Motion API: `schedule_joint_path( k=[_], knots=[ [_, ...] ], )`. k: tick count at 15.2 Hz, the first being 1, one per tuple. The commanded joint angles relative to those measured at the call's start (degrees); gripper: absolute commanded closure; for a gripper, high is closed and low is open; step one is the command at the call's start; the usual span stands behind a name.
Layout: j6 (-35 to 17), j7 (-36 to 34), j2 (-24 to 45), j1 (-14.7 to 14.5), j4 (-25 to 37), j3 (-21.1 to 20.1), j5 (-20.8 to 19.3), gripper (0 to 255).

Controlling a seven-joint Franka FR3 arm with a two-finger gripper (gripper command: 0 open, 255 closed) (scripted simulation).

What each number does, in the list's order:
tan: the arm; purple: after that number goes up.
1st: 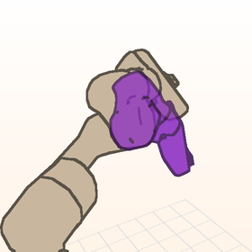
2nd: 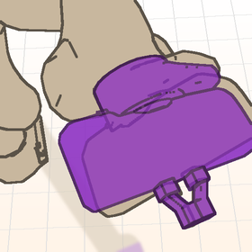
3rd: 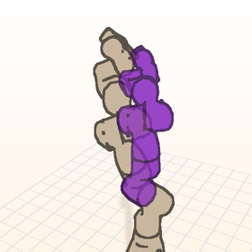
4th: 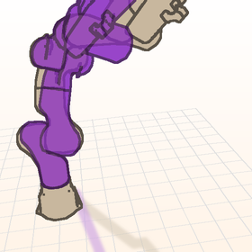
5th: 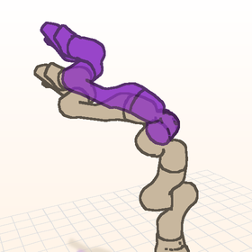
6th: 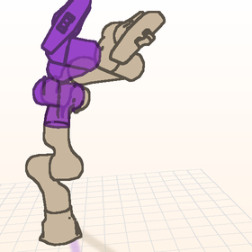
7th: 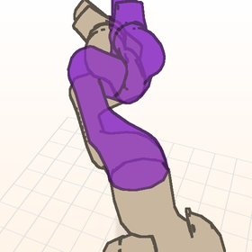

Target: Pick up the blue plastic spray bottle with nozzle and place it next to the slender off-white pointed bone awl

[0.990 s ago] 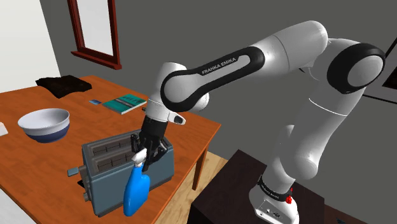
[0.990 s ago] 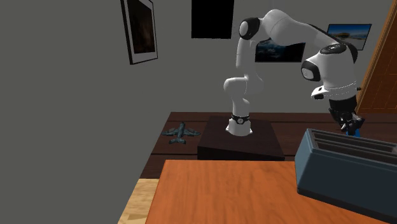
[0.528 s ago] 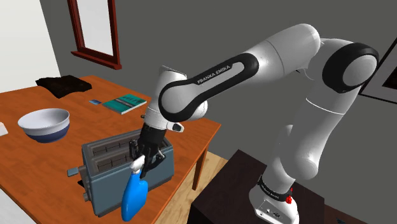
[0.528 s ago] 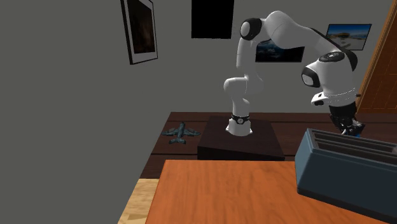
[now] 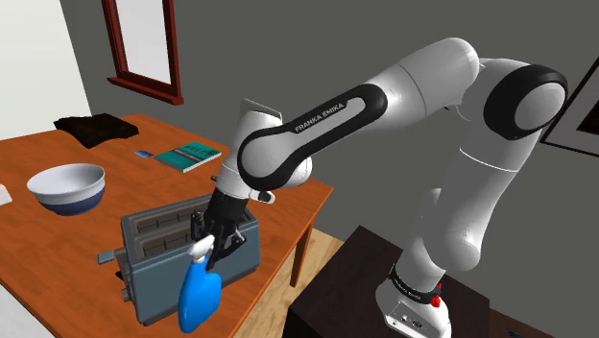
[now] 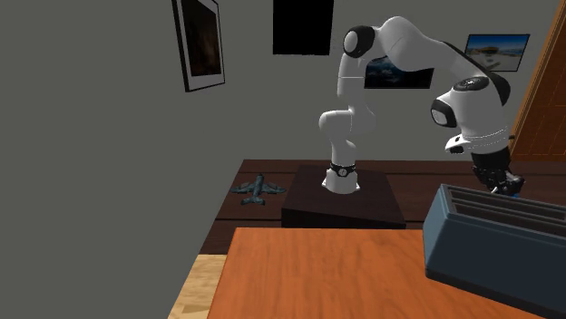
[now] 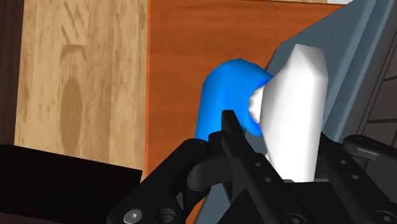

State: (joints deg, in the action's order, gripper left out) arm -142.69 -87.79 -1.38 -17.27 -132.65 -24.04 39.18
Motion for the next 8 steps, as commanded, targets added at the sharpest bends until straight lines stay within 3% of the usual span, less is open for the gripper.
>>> schedule_joint_path(
  k=[1, 8],
  knots=[
    [-2.4, 1.3, 5.9, 0.3, -1.7, 0.2, 0.7, 255],
    [-2.4, 1.3, 5.9, 0.6, -1.7, -0.1, 0.7, 255]
  ],
)
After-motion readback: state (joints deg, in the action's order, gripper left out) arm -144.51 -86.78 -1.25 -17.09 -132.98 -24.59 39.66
